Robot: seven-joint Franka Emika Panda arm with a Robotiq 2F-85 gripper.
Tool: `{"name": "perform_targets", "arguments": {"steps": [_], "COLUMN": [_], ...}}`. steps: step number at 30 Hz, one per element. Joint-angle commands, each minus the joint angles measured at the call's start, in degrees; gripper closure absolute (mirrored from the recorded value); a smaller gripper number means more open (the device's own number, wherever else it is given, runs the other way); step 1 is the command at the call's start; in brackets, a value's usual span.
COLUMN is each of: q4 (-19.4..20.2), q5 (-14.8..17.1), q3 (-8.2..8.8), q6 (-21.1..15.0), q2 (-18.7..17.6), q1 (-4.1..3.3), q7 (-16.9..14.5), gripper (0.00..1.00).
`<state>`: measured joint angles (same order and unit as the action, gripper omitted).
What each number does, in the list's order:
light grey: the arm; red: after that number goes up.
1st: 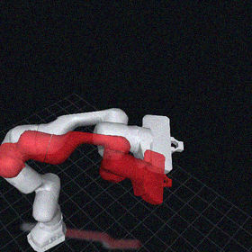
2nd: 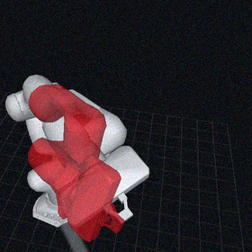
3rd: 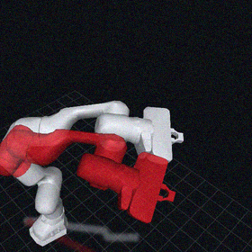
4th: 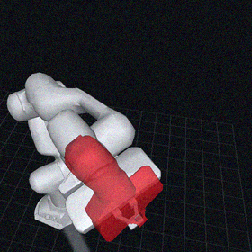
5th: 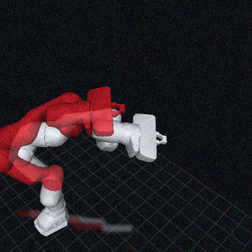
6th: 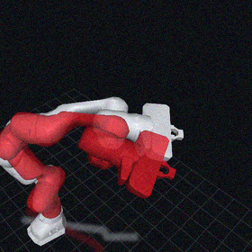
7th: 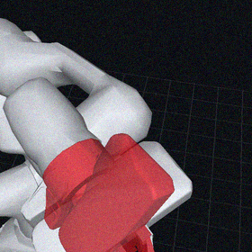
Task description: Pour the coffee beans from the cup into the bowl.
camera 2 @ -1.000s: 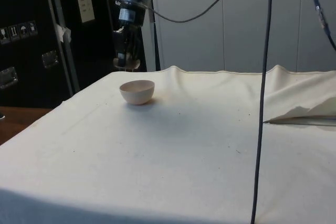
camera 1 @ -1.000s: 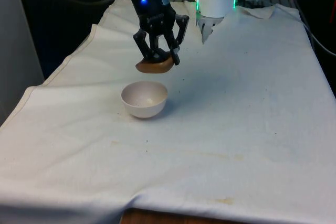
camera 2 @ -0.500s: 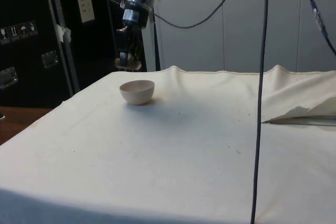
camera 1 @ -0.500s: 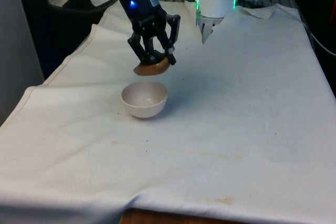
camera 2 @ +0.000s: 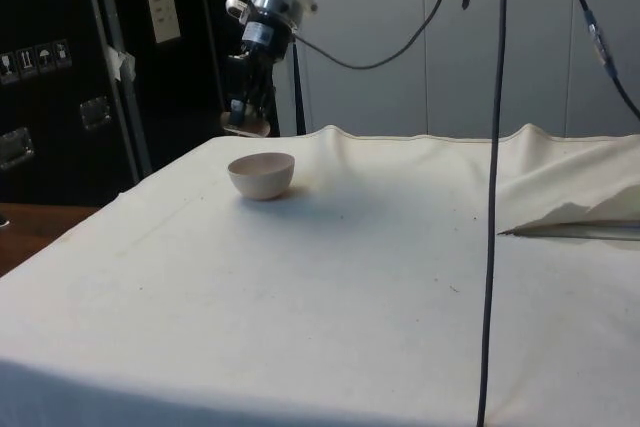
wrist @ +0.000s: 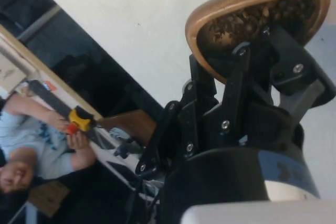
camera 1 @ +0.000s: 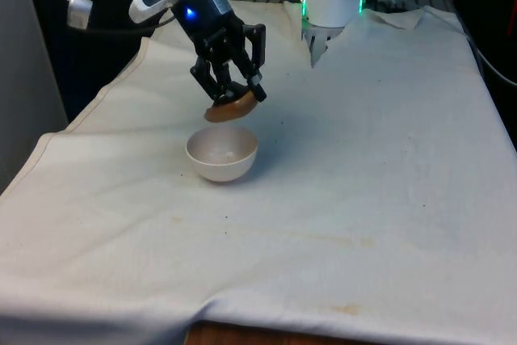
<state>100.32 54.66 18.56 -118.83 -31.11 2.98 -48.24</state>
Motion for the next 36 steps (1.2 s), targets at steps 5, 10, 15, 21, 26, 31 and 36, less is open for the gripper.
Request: {"name": "perform_targets", "arguments": {"steps": [5,10,15,21,26,31,36], "q4": [-0.9,-1.7,-2.6,-3.7,-4.6,-5.6,-6.1], "q5": [1.9,3.7,5.6,7.7,9.7,11.5,13.8], "q3": [0.63,2.06,3.55,4.93,6.07,7.16,8.19], "q6": [2.4,5.3,8.1,11.1,13.7,16.2,18.7], "q2": [-0.7,-1.4,-2.2,-3.2,-4.1,-5.1,-6.2], "q1": [0.52,0.69,0.63,0.80,0.92,1.09,1.15], "q7": [-1.1,-1.9,-2.7,-3.5,-4.1,-4.6,-5.4], "gripper": [1.00,1.00,1.00,1.00,1.00,1.00,1.00]}}
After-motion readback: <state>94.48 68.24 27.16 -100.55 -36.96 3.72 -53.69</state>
